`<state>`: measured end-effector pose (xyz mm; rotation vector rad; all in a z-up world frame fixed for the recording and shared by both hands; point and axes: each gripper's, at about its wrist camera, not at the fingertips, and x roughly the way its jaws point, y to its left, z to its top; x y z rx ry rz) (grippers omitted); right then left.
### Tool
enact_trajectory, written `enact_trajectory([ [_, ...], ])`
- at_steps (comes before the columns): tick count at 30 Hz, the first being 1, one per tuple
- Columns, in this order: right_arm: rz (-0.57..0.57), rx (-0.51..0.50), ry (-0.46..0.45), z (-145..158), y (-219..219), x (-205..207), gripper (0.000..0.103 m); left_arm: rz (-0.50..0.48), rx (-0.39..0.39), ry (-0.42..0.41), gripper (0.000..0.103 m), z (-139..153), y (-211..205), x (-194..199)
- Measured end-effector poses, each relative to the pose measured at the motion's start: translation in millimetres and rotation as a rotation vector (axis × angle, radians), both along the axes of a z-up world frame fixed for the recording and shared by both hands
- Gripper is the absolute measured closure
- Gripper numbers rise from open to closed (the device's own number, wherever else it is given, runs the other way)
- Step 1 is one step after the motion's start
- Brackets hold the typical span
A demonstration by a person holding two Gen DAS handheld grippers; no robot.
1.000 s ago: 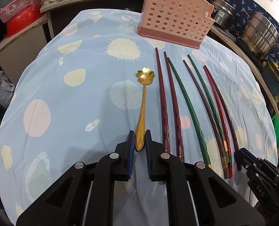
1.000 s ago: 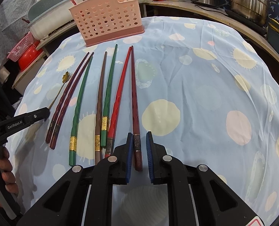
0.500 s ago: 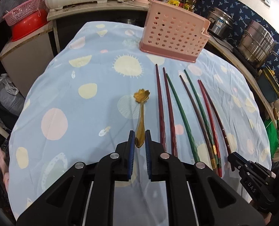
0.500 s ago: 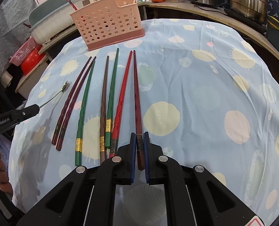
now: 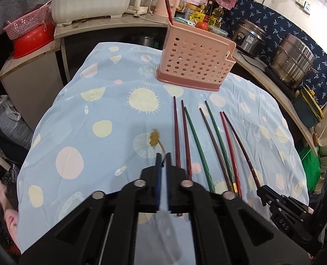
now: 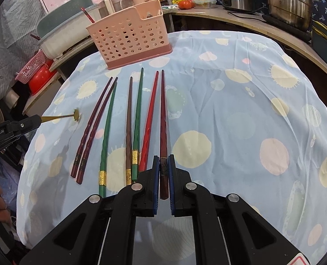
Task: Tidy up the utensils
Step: 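Lift the gold spoon with the left tool while the right tool carries the dark red chopstick to the basket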
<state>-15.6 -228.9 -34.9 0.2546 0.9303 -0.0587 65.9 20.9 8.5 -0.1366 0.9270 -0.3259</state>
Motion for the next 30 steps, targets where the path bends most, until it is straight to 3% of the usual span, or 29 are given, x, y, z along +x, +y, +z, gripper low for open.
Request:
enact_trajectory([
  [17,-0.017,0.014,-0.100,40.9,-8.7,1.5,0.096,-0.011,-0.009,-0.046,0.102,33.1,-0.6,1.8],
  [30,-0.008,0.017,-0.242,104.8,-12.0,7.0,0.096,-0.020,-0.014,-0.104,0.102,70.5,-1.9,6.6],
])
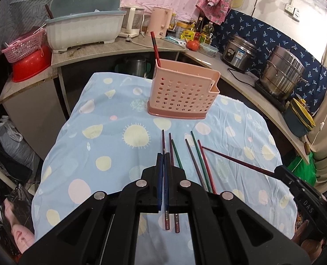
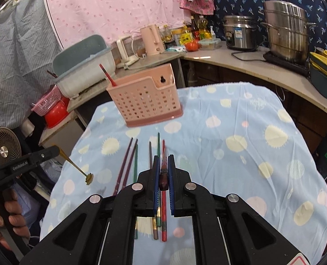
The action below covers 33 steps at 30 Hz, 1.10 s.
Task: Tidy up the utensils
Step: 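Lift the gold spoon with the left tool while the right tool carries the dark red chopstick to the basket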
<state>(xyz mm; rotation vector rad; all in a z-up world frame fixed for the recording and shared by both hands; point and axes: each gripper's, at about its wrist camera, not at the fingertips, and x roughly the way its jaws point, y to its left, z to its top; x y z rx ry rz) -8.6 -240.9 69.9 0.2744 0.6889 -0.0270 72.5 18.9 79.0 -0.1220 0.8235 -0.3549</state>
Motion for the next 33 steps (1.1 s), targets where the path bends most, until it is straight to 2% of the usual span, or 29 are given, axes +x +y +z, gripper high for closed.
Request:
enact_trajectory([
  [7,-0.015,0.002,-0.059,32.9,-12.6,14.2,0.096,0.000,-0.003,-0.041,0.102,24.8,-0.2,11.0],
  [19,0.005,0.014,-0.062,59.9,-21.5,65.2,0.096,-0.023,-0.002,-0.097,0.102,62.6,-12.5,40.3],
  [26,0.003,-0.016,-0.127,101.5,-29.6,113.2,0.096,-0.046,-0.005,-0.172,0.102,99.7,-28.9,77.5],
  [33,-0.023,-0.066,-0.221,152.5,-37.5,161.9,0.096,-0.063,-0.045,-0.222,0.102,132.8,-41.2,120.6],
])
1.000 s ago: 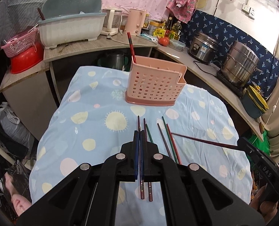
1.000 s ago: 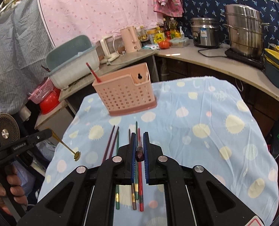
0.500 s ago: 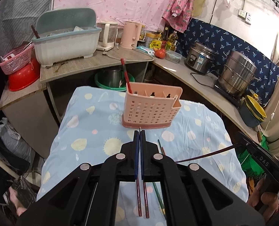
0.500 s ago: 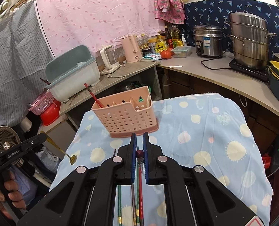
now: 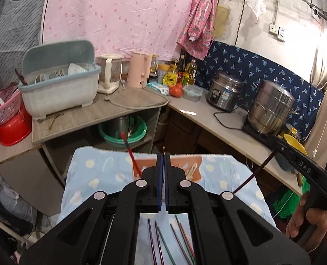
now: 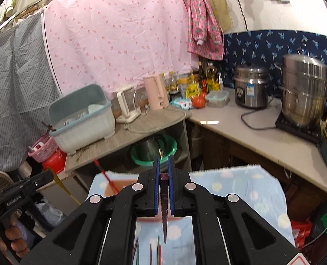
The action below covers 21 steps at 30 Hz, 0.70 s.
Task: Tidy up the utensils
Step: 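Lift the gold spoon with the left tool while the right tool carries the dark red chopstick to the basket, then insert the gold spoon into the basket with the left tool while the right tool releases its chopstick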
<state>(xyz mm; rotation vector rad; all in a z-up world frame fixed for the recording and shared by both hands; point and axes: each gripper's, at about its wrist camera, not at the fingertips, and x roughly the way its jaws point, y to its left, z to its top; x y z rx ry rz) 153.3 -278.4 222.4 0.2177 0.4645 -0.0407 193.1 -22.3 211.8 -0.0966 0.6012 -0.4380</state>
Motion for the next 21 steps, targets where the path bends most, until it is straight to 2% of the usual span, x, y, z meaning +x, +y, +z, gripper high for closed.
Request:
enact_trajectory([
  [5,-0.019,0.012,-0.049,20.2,-8.6,32.2,0.096,-0.003,-0.027,-0.025,0.102,12.9,-7.7,29.3],
  [9,-0.022,0.019,-0.060,21.6,-8.9,58.1,0.096,-0.004,-0.022,-0.048,0.102,11.0,-15.7,50.7],
  [14,-0.021,0.019,-0.031,3.7,-7.5,84.6,0.096,0.001,0.011,-0.008,0.102,-15.1,-26.4,77.3],
  [21,-0.017,0.002,0.063,-41.8,-4.5,104.8,0.096,0.017,0.023,0.099,0.102,-66.4,-25.3,98.2],
])
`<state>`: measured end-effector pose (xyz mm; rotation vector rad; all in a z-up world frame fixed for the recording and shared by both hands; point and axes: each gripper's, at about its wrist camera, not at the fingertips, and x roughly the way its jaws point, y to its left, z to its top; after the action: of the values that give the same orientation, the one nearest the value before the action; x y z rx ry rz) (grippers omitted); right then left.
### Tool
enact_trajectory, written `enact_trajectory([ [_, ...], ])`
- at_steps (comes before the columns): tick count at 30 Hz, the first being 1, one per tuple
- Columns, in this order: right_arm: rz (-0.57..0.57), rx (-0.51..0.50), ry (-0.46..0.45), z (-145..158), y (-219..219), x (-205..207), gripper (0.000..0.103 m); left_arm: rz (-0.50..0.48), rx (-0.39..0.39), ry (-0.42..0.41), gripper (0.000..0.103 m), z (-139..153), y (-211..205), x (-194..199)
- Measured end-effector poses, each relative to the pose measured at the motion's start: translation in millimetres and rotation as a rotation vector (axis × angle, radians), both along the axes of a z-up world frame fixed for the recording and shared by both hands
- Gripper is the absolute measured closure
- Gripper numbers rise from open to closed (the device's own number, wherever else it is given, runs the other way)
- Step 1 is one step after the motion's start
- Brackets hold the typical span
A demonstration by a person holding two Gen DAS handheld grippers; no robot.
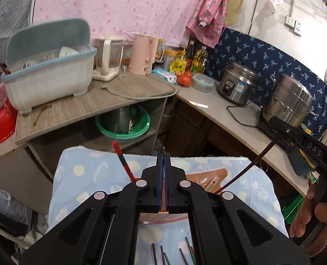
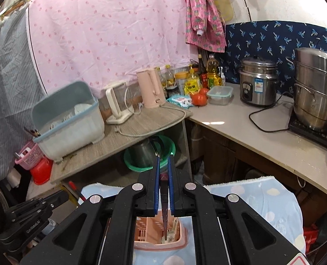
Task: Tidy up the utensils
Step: 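Insert the gold spoon into the basket with the left tool while the right tool releases its chopstick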
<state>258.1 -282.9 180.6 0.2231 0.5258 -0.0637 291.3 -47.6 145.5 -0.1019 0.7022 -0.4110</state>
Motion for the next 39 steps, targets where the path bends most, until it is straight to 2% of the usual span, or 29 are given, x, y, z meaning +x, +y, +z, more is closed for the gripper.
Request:
enact_trajectory([
  [2,-0.013,-0.014,0.004,-5.5,1.1,-0.7,0.088,0.009,-0.002,0.012,0.102,-6.3,2.3,1.7],
  [4,-0.016,-0.018,0.002,-7.6,2.3,-3.0,0.072,0.023,-0.006,0.013,0.096,-9.9,5.5,2.1],
  [5,-0.020,-0.020,0.000,-8.0,2.8,-4.1,0.070,0.032,-0.006,0.018,0.084,-11.5,6.9,2.6],
  [7,-0.019,-0.026,-0.001,-8.7,4.8,-8.0,0.067,0.057,-0.011,0.019,0.069,-13.1,11.1,2.1],
  [13,-0.014,-0.026,-0.003,-11.6,7.8,-24.7,0.063,0.070,-0.006,0.022,0.069,-15.4,18.0,-5.0],
  [23,-0.009,-0.009,0.036,-29.9,9.2,-67.1,0.063,0.084,0.004,0.036,0.069,-24.3,33.0,-39.4],
  [31,0.011,0.005,0.108,-61.7,15.6,-112.2,0.063,0.070,0.015,0.066,0.069,-43.6,38.4,-81.5],
  [39,0.016,-0.002,0.210,-112.5,28.6,-166.2,0.063,0.061,0.049,0.121,0.069,-77.2,41.3,-126.1],
])
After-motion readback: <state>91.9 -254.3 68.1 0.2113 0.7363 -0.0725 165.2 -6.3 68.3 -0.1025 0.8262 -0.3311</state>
